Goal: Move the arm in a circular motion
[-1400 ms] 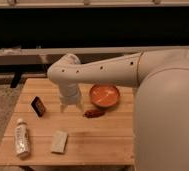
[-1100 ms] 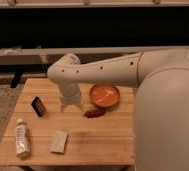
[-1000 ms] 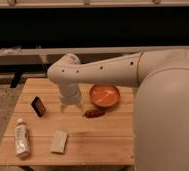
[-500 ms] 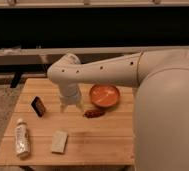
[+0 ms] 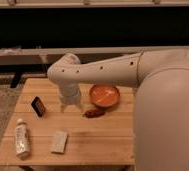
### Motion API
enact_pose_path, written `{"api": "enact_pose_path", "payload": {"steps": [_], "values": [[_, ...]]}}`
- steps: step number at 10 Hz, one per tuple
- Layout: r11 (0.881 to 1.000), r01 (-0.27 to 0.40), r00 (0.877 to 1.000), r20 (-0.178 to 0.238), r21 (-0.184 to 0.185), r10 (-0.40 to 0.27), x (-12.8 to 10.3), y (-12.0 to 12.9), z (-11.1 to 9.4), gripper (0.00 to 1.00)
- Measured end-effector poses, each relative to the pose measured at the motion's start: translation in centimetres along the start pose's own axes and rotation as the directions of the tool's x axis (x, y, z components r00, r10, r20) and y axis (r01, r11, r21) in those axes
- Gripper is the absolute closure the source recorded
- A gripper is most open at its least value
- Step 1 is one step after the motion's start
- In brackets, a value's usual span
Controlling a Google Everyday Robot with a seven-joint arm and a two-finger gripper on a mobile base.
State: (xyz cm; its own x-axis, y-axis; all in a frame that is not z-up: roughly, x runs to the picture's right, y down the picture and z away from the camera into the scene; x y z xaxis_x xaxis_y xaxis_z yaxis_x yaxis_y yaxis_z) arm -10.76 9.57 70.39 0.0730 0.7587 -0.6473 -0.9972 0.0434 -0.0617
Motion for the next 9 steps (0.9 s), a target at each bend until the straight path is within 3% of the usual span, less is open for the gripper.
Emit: {"api": "enact_pose_path", "payload": {"steps": [9], "values": [[0.999,-0.036,0.999,0.015,-0.014,0.036,0.37,-0.31,0.15,0.35]]}}
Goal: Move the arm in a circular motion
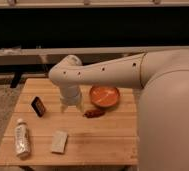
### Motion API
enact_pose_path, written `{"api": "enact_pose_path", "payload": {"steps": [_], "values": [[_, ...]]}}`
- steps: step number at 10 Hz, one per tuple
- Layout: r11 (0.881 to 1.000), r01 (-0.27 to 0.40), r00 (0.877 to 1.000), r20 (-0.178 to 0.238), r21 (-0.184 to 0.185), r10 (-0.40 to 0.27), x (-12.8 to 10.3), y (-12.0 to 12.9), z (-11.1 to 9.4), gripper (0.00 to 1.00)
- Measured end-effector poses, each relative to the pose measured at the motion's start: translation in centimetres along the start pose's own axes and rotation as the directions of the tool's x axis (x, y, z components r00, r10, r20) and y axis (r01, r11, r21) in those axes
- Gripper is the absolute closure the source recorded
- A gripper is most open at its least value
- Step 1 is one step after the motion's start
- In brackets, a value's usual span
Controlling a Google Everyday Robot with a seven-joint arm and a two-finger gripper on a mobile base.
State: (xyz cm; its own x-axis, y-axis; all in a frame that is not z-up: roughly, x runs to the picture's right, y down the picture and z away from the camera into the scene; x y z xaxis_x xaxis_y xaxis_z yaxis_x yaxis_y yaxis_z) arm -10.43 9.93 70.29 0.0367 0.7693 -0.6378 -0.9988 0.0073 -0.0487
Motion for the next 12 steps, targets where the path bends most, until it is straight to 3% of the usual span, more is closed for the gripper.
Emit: {"api": "enact_pose_path", "payload": {"steps": [12], "values": [[1.000,-0.019,1.000,0.021,-0.010,0.019,-0.26,0.03,-0.46,0.35]]}}
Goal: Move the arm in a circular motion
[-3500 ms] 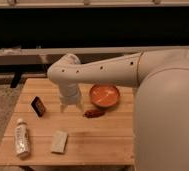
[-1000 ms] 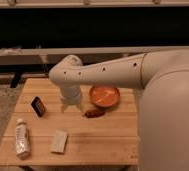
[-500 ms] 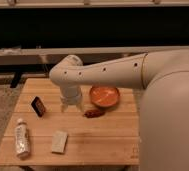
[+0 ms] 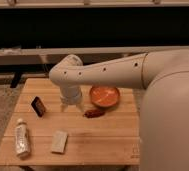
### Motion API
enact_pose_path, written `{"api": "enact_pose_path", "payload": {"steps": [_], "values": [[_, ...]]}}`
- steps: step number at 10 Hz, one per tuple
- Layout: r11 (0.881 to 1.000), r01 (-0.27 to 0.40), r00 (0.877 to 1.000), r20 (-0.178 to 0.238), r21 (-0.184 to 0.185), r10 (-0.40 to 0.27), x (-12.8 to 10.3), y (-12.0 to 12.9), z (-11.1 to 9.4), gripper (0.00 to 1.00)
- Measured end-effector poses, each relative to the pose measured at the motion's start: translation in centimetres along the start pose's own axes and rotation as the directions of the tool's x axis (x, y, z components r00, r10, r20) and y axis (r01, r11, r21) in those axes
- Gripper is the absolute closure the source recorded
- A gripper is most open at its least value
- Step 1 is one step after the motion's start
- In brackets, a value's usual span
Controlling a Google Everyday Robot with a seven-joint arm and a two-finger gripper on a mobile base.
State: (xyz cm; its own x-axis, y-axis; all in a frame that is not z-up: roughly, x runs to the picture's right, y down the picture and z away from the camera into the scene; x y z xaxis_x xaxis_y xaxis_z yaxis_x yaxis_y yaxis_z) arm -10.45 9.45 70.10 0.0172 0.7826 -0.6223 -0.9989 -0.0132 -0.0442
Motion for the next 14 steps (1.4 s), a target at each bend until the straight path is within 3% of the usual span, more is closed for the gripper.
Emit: {"api": "enact_pose_path", "payload": {"steps": [14], "values": [[1.000,-0.016,1.000,0.023,-0.012,0.016,0.18,-0.36,-0.81,0.35]]}}
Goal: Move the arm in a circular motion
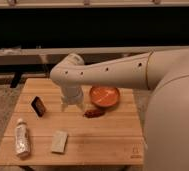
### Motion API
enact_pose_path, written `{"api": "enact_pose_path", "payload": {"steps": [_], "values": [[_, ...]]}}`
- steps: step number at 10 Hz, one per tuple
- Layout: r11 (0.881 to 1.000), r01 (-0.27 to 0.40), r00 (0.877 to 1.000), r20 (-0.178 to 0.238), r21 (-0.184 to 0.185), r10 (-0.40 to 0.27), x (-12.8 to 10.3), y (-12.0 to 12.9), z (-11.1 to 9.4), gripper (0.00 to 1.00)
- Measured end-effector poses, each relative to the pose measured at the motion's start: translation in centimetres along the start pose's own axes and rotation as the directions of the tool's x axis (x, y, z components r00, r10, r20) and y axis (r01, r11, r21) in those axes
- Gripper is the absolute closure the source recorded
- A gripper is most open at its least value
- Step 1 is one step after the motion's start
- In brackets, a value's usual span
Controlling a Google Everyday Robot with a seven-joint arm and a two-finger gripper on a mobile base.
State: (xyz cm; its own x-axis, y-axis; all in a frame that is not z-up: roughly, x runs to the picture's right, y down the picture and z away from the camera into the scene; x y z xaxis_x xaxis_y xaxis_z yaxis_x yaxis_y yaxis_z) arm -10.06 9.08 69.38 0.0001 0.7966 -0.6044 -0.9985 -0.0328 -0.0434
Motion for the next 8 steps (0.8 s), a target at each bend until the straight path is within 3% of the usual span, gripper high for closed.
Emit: {"api": "enact_pose_path", "payload": {"steps": [8], "values": [[0.999,-0.032,0.999,0.011,-0.016,0.032,0.79,-0.74,-0.70,0.35]]}}
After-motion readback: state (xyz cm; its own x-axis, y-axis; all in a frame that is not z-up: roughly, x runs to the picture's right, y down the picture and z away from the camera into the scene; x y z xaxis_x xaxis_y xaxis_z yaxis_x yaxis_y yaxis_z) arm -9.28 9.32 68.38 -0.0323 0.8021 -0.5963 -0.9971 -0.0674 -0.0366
